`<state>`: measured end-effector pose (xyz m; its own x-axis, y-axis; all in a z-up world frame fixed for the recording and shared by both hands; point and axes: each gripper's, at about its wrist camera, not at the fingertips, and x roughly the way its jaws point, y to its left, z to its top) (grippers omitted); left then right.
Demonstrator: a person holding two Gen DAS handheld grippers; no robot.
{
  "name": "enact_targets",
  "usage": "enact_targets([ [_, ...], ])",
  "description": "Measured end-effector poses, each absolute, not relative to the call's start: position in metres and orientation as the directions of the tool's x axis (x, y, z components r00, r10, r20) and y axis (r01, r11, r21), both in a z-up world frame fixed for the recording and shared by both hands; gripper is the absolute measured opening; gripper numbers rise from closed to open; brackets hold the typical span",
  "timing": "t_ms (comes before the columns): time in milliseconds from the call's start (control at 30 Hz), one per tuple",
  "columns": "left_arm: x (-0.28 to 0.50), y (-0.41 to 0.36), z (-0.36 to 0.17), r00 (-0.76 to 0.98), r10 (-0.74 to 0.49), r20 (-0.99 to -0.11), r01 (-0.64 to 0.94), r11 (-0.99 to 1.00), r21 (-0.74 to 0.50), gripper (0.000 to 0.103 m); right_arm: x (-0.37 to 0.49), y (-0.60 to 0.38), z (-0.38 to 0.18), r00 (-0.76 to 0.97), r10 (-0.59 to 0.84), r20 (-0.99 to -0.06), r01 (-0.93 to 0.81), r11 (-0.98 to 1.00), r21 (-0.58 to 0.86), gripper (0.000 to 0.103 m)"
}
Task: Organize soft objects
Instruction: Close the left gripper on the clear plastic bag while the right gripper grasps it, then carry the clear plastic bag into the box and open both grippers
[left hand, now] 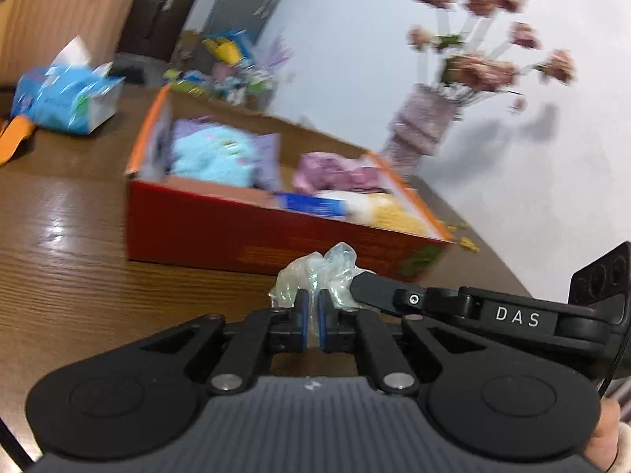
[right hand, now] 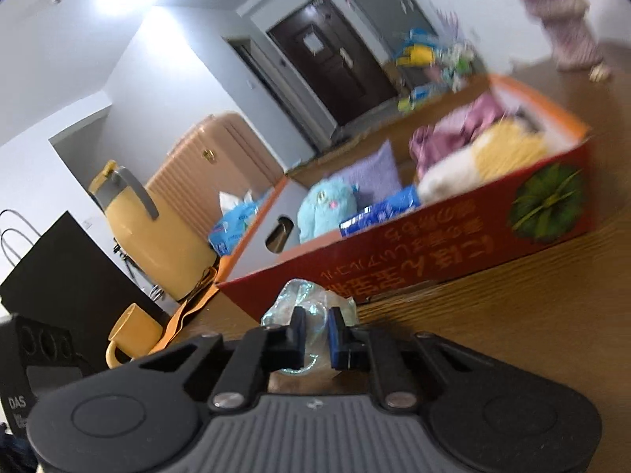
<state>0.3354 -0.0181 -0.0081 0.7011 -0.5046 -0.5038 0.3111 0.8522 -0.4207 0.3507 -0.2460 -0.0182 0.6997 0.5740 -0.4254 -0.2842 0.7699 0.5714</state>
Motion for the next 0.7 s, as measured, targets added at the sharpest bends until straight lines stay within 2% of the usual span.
enact_targets([
  [167, 0.279, -0.051, 0.014, 0.708, -0.525, -0.473, 0.388, 0.848, -0.36, 0.006, 0.281, -0.272, 0.008, 0.766, 0.513, -0.388, -0.28, 0.809, 0.517, 0.011],
  [333, 0.243, -0.068, 0.023, 0.698, -0.549, -0.46, 0.411, 0.833, -0.371, 0.006, 0.24, -0.298, 0.014, 0.778, 0.517, -0.356, -0.277, 0.792, 0.544, 0.011],
  [533, 0.233, -0.08, 0.04, 0.706, -0.551, -0.444, 0.439, 0.833, -0.337, 0.006, 0.229, -0.308, 0.022, 0.795, 0.52, -0.314, -0.284, 0.775, 0.565, 0.011],
  [700, 0.258, -0.079, 0.064, 0.736, -0.534, -0.417, 0.445, 0.845, -0.297, 0.006, 0.25, -0.309, 0.046, 0.802, 0.526, -0.283, -0.321, 0.779, 0.538, 0.011],
])
